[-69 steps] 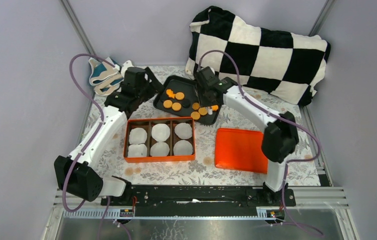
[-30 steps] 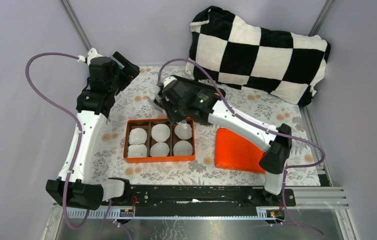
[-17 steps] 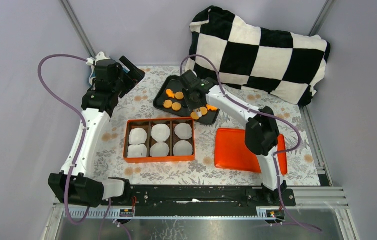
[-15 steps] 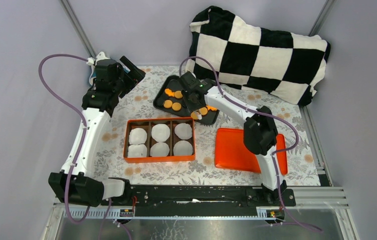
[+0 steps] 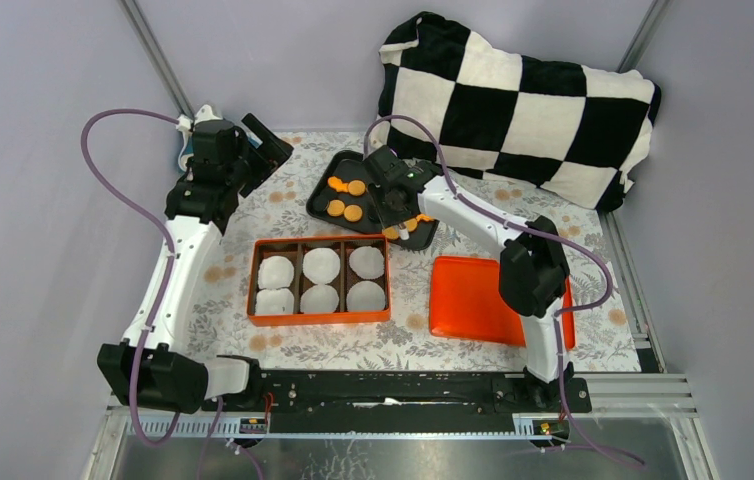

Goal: Pack the cookies

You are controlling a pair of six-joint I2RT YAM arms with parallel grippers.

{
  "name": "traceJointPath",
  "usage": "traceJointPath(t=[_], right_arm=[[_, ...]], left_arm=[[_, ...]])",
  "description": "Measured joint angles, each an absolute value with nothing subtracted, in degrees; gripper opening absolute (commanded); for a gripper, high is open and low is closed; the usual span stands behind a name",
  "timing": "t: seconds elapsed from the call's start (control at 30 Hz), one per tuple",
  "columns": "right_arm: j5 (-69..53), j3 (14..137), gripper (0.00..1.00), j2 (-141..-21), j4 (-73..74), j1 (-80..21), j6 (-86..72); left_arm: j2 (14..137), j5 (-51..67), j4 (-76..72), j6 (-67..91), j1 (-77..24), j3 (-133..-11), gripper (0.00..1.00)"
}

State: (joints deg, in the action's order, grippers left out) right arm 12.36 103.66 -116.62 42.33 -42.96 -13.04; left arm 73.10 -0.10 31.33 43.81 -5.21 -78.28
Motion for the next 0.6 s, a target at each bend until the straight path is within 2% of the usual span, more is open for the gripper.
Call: traceJointPath(t=[0.2,0.43,0.6], right_arm=[[10.81,105.51,0.11,-117.27,43.03,-42.96,-12.80],[9.37,106.02,0.38,-118.39,43.07,-42.98,-12.78],[9.37,107.46,0.45,-119.37,43.29,-42.98,-12.75]], left_arm=[[73.21,1.13,31.11,43.81,-5.21,-77.62,0.94],[73.43,2.07,30.55,43.83,-5.21,-77.36,0.94],[73.54,2.66,30.44,43.83,-5.21,-77.28,0.94]])
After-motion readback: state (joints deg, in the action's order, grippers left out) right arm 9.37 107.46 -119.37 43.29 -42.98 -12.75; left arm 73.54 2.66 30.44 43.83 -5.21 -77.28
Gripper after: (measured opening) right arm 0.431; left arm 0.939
